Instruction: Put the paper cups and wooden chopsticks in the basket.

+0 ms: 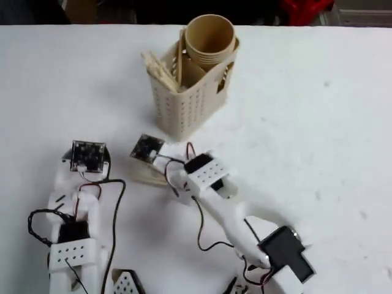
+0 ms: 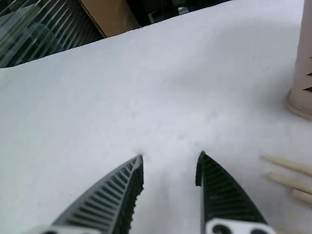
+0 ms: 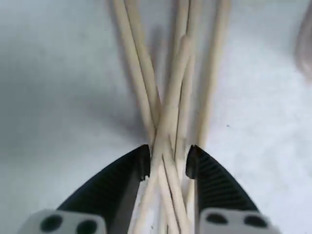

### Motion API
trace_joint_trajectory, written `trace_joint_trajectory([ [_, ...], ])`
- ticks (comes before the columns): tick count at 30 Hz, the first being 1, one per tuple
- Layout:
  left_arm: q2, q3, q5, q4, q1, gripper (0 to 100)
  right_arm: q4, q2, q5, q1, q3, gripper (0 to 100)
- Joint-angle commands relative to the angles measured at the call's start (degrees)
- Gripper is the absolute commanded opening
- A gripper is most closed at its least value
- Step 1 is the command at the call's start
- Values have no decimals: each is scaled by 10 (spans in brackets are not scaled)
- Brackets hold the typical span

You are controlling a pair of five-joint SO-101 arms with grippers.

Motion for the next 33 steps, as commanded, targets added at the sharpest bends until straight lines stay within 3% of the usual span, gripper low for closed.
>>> trace_joint_trajectory([
  [1,-9,0,4,3,5,191,11,-49,-4,29,-24,134],
  [13,-9,0,4,3,5,191,-8,17,18,36,-24,134],
  [18,-9,0,4,3,6,191,42,-27,15,35,-49,134],
  [22,-9,0,4,3,7,191,106,-120,8,-4,-32,134],
  [26,-9,0,4,3,7,191,75,-150,4,-66,28,134],
  [33,-9,0,4,3,5,191,58,-72,2,-45,15,138],
])
